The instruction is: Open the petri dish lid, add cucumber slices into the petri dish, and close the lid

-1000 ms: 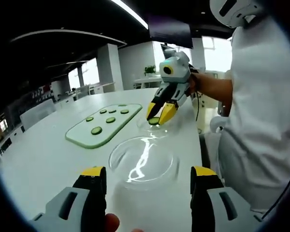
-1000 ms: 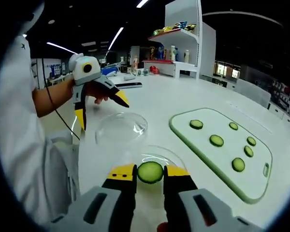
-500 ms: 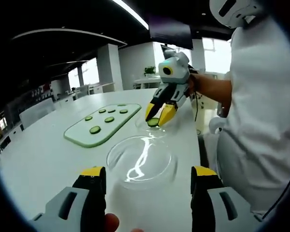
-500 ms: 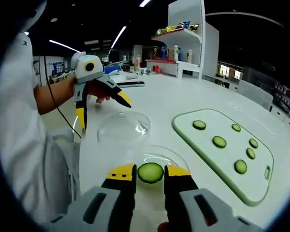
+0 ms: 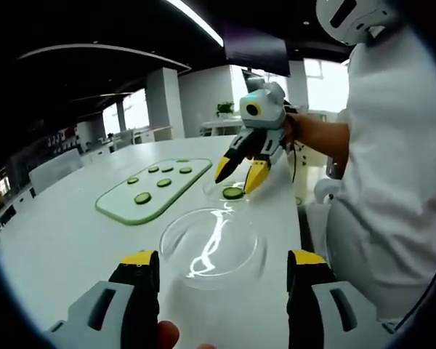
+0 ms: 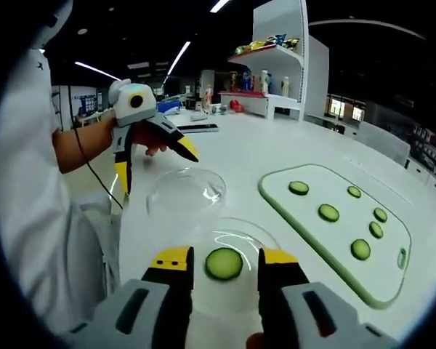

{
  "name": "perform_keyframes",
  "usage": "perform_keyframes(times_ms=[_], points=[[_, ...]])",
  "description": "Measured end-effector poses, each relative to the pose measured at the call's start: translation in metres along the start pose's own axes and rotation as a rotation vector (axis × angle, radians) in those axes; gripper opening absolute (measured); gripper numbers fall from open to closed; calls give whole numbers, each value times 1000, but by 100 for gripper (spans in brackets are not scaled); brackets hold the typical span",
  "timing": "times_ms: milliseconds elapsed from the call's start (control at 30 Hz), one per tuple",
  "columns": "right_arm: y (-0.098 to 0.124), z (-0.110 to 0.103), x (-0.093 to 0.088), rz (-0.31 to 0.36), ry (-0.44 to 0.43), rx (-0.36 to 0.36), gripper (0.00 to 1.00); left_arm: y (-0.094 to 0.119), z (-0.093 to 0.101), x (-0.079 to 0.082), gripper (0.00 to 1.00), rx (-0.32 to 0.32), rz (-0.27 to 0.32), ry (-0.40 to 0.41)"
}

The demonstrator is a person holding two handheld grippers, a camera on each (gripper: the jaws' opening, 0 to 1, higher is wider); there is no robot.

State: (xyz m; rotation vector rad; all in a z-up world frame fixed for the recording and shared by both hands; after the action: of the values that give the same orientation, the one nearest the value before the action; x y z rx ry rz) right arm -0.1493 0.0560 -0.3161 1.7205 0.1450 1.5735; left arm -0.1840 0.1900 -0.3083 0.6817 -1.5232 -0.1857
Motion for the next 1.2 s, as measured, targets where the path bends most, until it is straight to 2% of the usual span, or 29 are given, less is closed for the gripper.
perform_keyframes(times_ms=[67, 133, 333, 400, 533, 567, 767, 867, 933, 1200], points=[[3, 0, 3, 16, 6, 0, 35, 0, 0, 0, 70, 1, -1, -1], [7, 2, 12, 66, -8, 4, 35, 0, 0, -1, 70, 1, -3, 0], [12, 3, 15, 98, -19, 19, 36, 0, -1, 0, 70, 5, -4, 0], [13, -2, 18, 118, -18, 45, 42, 0, -2, 1, 70, 7, -2, 0], [13, -3, 19, 124, -21, 49, 51, -1, -2, 1, 70, 6, -1, 4], [15, -8, 26, 163, -38, 79, 51, -1, -2, 1, 70, 5, 0, 5], [11, -13, 23, 141, -7, 98, 53, -1, -1, 3, 71, 4, 1, 5], [11, -18, 26, 151, 18, 113, 56, -1, -2, 3, 71, 6, 2, 8], [12, -23, 32, 173, 75, 117, 58, 0, -1, 3, 71, 5, 0, 10], [8, -30, 37, 169, 111, 149, 61, 0, -1, 5, 73, 3, 4, 11]])
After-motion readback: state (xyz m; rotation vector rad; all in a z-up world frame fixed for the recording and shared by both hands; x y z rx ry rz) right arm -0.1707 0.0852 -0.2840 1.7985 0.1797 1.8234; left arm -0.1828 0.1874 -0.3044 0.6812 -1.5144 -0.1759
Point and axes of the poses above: the point that each gripper's makers call its tool centre point, and the gripper's own axes: y roughly backward along the fingers, z roughly to its right, x roughly out of its top, the point moved 1 cm from there along y, roughly backward along the fingers, and after that the axes turned 8 degrees about -z, right-handed, at the moved point
